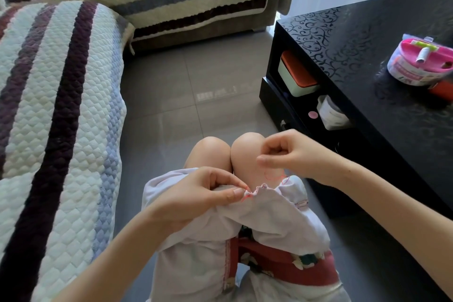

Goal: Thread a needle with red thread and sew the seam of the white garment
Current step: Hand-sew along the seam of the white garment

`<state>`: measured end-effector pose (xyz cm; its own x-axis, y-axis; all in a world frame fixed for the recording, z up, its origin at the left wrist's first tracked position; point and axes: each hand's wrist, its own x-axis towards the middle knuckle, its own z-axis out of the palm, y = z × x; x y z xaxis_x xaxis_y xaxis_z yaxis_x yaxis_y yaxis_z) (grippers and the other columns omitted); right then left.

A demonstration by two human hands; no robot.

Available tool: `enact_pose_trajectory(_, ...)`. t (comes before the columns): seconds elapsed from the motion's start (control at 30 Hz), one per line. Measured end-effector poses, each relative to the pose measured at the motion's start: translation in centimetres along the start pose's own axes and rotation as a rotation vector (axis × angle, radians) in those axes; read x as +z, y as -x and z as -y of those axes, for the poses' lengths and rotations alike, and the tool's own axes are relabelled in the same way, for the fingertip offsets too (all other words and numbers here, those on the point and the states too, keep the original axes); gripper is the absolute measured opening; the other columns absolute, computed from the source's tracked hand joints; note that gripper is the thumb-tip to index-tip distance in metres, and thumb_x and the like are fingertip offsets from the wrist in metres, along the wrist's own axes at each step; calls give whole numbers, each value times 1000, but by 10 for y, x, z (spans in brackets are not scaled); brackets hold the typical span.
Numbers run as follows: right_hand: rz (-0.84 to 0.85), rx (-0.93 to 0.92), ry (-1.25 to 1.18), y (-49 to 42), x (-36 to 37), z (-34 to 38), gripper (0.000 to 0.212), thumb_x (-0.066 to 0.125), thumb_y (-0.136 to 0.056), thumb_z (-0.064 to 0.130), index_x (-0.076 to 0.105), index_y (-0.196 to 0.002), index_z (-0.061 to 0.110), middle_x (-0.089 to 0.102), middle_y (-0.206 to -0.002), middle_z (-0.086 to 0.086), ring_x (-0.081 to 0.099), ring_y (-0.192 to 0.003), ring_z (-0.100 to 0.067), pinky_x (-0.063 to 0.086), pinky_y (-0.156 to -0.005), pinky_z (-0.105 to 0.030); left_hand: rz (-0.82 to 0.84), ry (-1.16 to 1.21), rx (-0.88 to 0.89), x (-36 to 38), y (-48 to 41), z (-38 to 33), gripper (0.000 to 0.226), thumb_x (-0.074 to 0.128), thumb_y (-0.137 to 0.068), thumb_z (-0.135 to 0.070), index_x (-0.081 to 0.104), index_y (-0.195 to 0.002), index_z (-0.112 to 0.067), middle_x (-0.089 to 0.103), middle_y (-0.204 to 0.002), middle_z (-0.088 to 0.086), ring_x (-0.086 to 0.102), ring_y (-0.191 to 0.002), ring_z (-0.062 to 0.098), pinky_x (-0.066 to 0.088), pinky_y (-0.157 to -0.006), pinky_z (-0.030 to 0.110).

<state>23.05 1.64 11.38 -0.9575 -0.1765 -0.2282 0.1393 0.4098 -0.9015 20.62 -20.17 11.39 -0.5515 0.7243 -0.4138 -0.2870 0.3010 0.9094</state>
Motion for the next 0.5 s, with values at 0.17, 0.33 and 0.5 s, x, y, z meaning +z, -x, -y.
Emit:
enact_pose_trajectory(0.17, -389, 21, 215, -16, -14, -27, 17, 67, -82, 5, 63, -67, -1, 50, -55, 1, 42, -52, -5, 37, -59, -28, 46, -44, 8, -2, 1, 2, 11, 67, -80, -23, 78, -80, -23, 73, -97, -2, 65, -99, 8, 48, -87, 18)
enact_pose_trajectory(0.33, -527, 54, 424, -14, -11, -40, 16, 66, -84, 11, 65, -68, 7, 46, -49, 7, 40, -48, -8, 36, -58, -29, -16, -17, -8, -3, -1, 6, 11, 68, -75, -25, 78, -79, -25, 74, -102, 6, 66, -101, 10, 50, -91, 21)
enact_pose_trajectory(0.5, -65, -37, 70, 9, 6, -18, 18, 67, -88, 17, 69, -105, 15, 44, -54, 10, 40, -53, -2, 35, -56, -20, -37, 41, -6, -4, -3, 7, 13, 69, -74, -23, 78, -82, -19, 75, -100, 5, 66, -99, 8, 49, -87, 17)
